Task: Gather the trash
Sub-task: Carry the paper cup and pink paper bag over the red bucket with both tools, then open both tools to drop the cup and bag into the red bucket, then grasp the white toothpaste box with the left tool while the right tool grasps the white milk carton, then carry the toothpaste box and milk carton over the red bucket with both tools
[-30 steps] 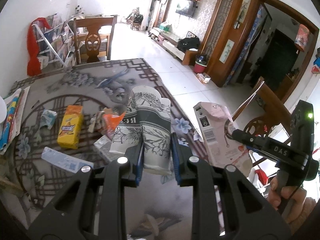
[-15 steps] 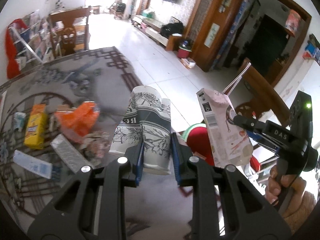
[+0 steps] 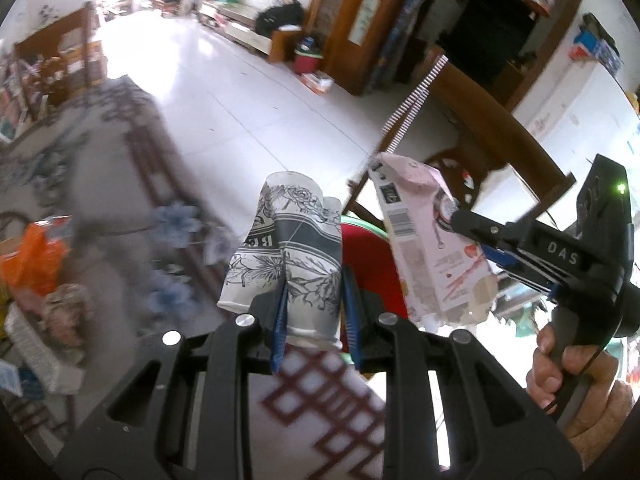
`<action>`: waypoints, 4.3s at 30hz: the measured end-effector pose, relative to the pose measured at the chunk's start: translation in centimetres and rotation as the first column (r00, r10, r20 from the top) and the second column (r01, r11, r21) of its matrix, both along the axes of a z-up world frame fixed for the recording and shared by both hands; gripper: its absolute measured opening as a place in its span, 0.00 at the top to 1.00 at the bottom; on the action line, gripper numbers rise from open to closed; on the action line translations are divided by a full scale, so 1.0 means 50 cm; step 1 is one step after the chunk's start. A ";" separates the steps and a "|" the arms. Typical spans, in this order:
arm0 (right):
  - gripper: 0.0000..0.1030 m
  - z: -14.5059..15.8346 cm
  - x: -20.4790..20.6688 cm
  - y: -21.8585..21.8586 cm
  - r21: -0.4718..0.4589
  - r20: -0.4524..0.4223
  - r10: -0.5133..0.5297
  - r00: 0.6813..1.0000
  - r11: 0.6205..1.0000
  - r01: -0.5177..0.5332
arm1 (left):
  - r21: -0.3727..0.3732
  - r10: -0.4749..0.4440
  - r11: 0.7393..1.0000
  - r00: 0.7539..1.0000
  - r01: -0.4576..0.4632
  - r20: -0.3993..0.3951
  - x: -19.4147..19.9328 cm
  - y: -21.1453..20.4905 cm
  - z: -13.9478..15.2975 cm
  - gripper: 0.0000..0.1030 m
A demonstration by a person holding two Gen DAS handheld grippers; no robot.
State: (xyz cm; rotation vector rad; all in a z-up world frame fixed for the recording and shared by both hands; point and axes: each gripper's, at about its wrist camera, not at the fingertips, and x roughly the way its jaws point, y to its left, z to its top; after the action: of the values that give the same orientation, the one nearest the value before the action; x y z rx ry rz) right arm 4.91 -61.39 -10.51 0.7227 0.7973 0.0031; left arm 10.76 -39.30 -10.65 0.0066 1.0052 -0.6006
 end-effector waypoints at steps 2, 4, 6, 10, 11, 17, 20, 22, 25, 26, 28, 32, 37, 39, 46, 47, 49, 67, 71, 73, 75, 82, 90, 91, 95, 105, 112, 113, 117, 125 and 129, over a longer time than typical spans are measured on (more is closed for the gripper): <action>0.57 -0.007 -0.004 -0.019 -0.004 -0.011 -0.025 1.000 1.000 0.025 | 0.004 -0.036 0.999 0.999 0.036 -0.013 0.003 -0.028 -0.011 0.62; 0.53 -0.017 -0.006 -0.033 -0.001 -0.021 -0.045 0.999 0.999 0.045 | -0.001 -0.046 0.999 0.999 0.046 -0.016 0.004 -0.044 -0.016 0.28; 0.43 -0.027 -0.010 -0.046 0.017 -0.035 -0.067 0.997 0.998 0.067 | -0.005 -0.049 0.999 0.999 0.049 -0.004 0.002 -0.049 -0.014 0.28; 0.41 -0.032 -0.016 -0.058 0.027 -0.048 -0.090 0.995 0.995 0.092 | 0.017 -0.043 0.999 0.999 0.043 0.015 -0.003 -0.041 -0.010 0.28; 0.40 -0.032 -0.016 -0.059 0.030 -0.048 -0.090 0.995 0.995 0.092 | 0.018 -0.037 0.999 0.999 0.037 0.018 -0.001 -0.034 -0.008 0.28; 0.38 -0.024 0.001 -0.021 0.027 -0.049 -0.050 0.997 0.998 0.052 | 0.022 0.026 0.999 0.998 -0.027 0.052 -0.003 0.029 0.010 0.28; 0.37 -0.022 0.011 0.008 0.025 -0.049 -0.021 0.999 0.999 0.022 | 0.033 0.075 0.996 0.994 -0.078 0.075 -0.010 0.073 0.019 0.28; 0.36 -0.022 0.020 0.025 0.019 -0.052 0.001 0.999 1.000 0.000 | 0.037 0.126 0.991 0.989 -0.129 0.078 -0.012 0.117 0.018 0.28; 0.36 -0.022 0.032 0.062 0.013 -0.058 0.039 0.998 0.999 -0.038 | 0.045 0.208 0.976 0.975 -0.211 0.073 -0.013 0.184 0.012 0.28; 0.36 -0.020 0.035 0.076 0.011 -0.059 0.051 0.997 0.999 -0.050 | 0.052 0.265 0.962 0.962 -0.269 0.072 -0.013 0.226 0.009 0.28; 0.36 -0.017 0.042 0.109 0.000 -0.061 0.078 0.995 0.997 -0.078 | 0.054 0.348 0.934 0.935 -0.352 0.070 -0.013 0.285 0.004 0.27; 0.36 -0.012 0.053 0.178 -0.021 -0.066 0.132 0.989 0.991 -0.134 | 0.038 0.622 0.781 0.781 -0.624 0.052 -0.025 0.473 -0.009 0.21; 0.36 -0.014 0.059 0.266 -0.035 -0.077 0.198 0.977 0.979 -0.201 | 0.014 0.893 0.448 0.446 -0.894 -0.052 -0.046 0.705 -0.063 0.09; 0.36 -0.013 0.057 0.307 -0.047 -0.081 0.227 0.970 0.972 -0.232 | 0.032 0.919 0.384 0.378 -0.923 -0.108 -0.040 0.763 -0.091 0.09; 0.36 -0.002 0.036 0.416 -0.085 -0.086 0.276 0.957 0.955 -0.283 | 0.144 0.903 0.412 0.382 -0.900 -0.197 0.017 0.831 -0.185 0.09; 0.36 0.000 0.033 0.432 -0.093 -0.086 0.283 0.955 0.953 -0.290 | 0.151 0.891 0.435 0.402 -0.887 -0.210 0.019 0.832 -0.193 0.10; 0.36 0.005 0.029 0.462 -0.109 -0.086 0.296 0.951 0.946 -0.304 | 0.138 0.859 0.493 0.455 -0.859 -0.237 0.022 0.831 -0.207 0.19; 0.33 -0.043 0.146 0.855 -0.376 -0.232 0.658 0.716 0.618 -0.690 | 0.106 0.588 0.801 0.741 -0.589 -0.325 -0.155 0.929 -0.188 0.56; 0.34 -0.088 0.180 0.908 -0.415 -0.312 0.687 0.656 0.522 -0.745 | 0.119 0.601 0.792 0.729 -0.600 -0.326 -0.173 0.941 -0.192 0.38; 0.39 -0.109 0.192 0.923 -0.428 -0.347 0.685 0.640 0.492 -0.758 | 0.093 0.606 0.783 0.720 -0.615 -0.337 -0.185 0.935 -0.190 0.37; 0.59 -0.124 0.193 0.931 -0.420 -0.370 0.689 0.623 0.474 -0.774 | 0.058 0.638 0.749 0.696 -0.660 -0.330 -0.198 0.931 -0.183 0.35; 0.60 -0.131 0.186 0.934 -0.334 -0.381 0.706 0.597 0.497 -0.801 | 0.142 0.696 0.717 0.687 -0.683 -0.209 -0.203 0.880 -0.186 0.21; 0.37 -0.133 0.180 0.947 -0.362 -0.383 0.680 0.625 0.512 -0.779 | 0.149 0.670 0.738 0.689 -0.658 -0.275 -0.172 0.885 -0.203 0.21; 0.36 -0.133 0.179 0.950 -0.376 -0.382 0.674 0.632 0.511 -0.773 | 0.164 0.671 0.739 0.693 -0.653 -0.264 -0.170 0.883 -0.204 0.21; 0.36 -0.135 0.174 0.952 -0.404 -0.368 0.669 0.646 0.511 -0.759 | 0.188 0.648 0.761 0.725 -0.621 -0.233 -0.170 0.865 -0.203 0.21; 0.62 -0.149 0.160 0.956 -0.339 -0.366 0.698 0.615 0.516 -0.787 | 0.167 0.626 0.780 0.745 -0.603 -0.232 -0.162 0.838 -0.212 0.25; 0.62 -0.131 0.127 0.920 -0.284 -0.313 0.689 0.654 0.589 -0.757 | 0.170 0.632 0.775 0.747 -0.609 -0.206 -0.168 0.852 -0.198 0.59; 0.62 -0.128 0.121 0.913 -0.270 -0.302 0.685 0.663 0.606 -0.749 | 0.167 0.630 0.776 0.750 -0.607 -0.202 -0.165 0.851 -0.195 0.59; 0.62 -0.101 0.093 0.888 -0.229 -0.240 0.678 0.694 0.656 -0.720 | 0.157 0.619 0.785 0.771 -0.599 -0.153 -0.160 0.838 -0.167 0.60; 0.62 -0.028 0.014 0.828 -0.270 -0.107 0.604 0.790 0.747 -0.608 | 0.114 0.575 0.811 0.818 -0.574 0.026 -0.150 0.796 -0.057 0.60; 0.62 -0.018 0.007 0.789 -0.271 -0.092 0.560 0.824 0.782 -0.562 | 0.093 0.551 0.825 0.830 -0.557 0.082 -0.146 0.777 -0.017 0.60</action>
State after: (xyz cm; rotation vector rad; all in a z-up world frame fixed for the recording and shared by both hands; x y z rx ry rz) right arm 5.25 -21.94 -11.43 0.1850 0.9733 0.4210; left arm 3.46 -0.46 -11.50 -0.1663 0.9314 -0.0043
